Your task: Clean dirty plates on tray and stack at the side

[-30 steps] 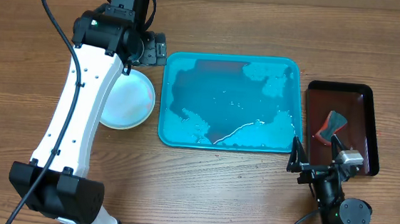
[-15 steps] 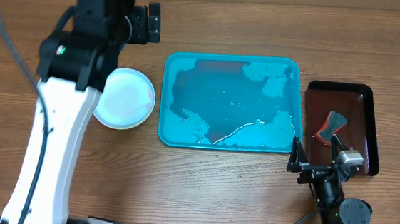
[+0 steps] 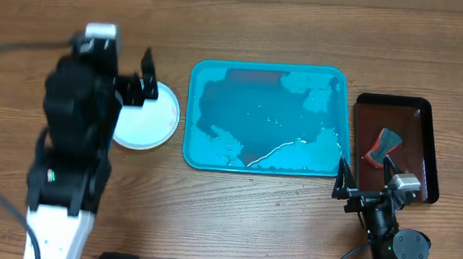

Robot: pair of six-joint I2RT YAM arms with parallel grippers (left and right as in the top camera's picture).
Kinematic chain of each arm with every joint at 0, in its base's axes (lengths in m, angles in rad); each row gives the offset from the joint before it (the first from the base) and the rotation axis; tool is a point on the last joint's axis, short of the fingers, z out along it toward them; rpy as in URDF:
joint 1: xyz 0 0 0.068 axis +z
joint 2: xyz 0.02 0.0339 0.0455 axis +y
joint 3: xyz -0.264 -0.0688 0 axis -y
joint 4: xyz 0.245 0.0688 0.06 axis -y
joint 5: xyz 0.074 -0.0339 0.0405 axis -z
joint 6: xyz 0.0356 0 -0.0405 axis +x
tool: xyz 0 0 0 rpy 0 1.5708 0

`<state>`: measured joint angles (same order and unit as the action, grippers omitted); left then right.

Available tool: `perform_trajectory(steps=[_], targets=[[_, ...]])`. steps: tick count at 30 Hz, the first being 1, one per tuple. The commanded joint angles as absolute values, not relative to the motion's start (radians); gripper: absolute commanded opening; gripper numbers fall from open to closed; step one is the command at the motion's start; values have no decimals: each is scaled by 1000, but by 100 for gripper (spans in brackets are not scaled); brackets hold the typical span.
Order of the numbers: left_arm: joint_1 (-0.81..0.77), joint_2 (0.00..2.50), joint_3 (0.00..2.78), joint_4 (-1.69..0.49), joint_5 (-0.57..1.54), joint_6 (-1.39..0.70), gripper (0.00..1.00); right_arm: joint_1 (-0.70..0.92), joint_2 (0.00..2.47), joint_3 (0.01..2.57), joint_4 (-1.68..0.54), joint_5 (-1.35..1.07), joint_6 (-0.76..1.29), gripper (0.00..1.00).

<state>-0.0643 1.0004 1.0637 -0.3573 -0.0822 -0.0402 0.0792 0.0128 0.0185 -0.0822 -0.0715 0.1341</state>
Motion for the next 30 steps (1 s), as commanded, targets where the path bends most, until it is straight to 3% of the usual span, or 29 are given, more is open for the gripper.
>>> perform_trajectory(steps=[1, 13, 30], targets=[[-28, 841, 881, -270, -59, -14, 100, 78, 3, 8, -78, -73, 133, 100], [-12, 383, 299, -19, -62, 1, 100, 78, 3, 8, -78, -73, 133, 100], [8, 2, 4, -51, -59, 117, 100, 78, 3, 8, -78, -73, 133, 100]])
